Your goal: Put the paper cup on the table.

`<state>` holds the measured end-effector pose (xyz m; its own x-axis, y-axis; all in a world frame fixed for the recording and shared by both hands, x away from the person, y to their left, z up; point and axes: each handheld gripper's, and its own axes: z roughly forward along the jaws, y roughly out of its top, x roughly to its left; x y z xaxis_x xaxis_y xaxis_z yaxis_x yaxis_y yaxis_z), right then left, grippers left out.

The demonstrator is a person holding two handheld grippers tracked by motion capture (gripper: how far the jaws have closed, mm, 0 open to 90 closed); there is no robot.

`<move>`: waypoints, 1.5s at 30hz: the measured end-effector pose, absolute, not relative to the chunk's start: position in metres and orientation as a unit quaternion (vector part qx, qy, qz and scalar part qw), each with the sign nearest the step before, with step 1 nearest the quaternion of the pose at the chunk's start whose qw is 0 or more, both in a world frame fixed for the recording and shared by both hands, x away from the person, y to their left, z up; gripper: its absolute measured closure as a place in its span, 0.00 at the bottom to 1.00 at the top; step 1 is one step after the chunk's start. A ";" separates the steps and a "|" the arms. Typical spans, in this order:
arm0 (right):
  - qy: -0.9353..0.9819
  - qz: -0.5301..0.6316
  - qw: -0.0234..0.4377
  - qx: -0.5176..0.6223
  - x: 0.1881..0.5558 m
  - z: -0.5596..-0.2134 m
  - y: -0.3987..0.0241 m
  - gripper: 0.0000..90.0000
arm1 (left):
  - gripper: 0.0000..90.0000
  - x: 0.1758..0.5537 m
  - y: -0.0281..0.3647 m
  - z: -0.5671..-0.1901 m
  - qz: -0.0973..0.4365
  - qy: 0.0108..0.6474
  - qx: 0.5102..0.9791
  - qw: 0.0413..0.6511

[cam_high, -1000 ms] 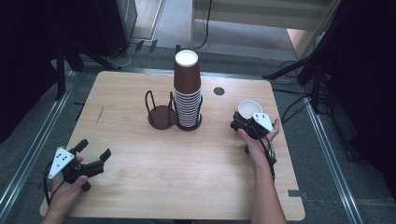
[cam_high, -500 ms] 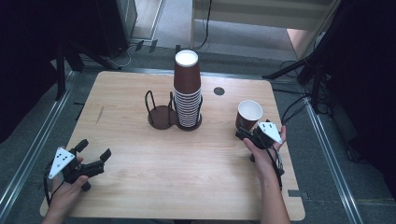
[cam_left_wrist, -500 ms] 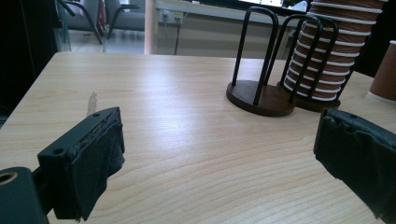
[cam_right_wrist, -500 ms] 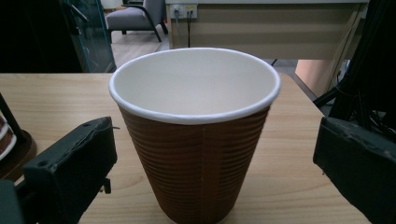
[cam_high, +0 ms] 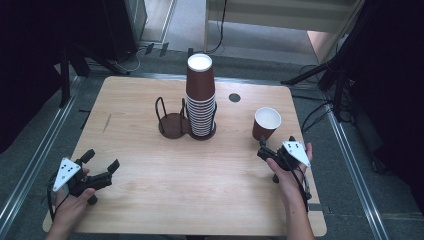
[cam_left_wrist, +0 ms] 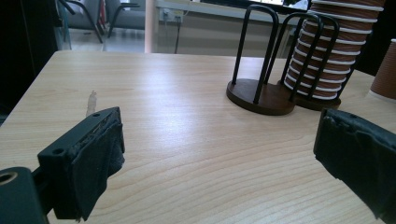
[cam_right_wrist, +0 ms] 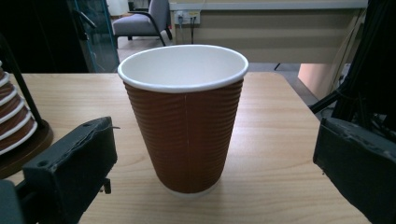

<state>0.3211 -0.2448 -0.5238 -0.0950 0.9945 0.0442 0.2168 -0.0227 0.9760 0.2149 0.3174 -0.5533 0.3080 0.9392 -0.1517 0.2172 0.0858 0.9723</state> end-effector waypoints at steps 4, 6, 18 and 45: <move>0.566 0.476 0.409 0.535 0.313 -0.527 -0.248 0.00 | 0.03 0.215 0.317 -0.553 0.328 0.489 0.592 0.551; 0.566 0.475 0.410 0.535 0.309 -0.528 -0.250 0.00 | 0.03 0.215 0.317 -0.553 0.327 0.489 0.592 0.551; 0.564 0.462 0.420 0.540 0.281 -0.536 -0.270 0.00 | 0.03 0.215 0.317 -0.553 0.328 0.490 0.591 0.551; 0.562 0.439 0.435 0.550 0.233 -0.536 -0.311 0.00 | 0.03 0.216 0.318 -0.553 0.327 0.498 0.586 0.549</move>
<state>0.2333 -0.3111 -0.5360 -0.0157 0.9999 -0.0062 0.2356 0.0098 0.9718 0.2156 0.3181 -0.5532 0.2895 0.9431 -0.1636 0.2256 0.0989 0.9692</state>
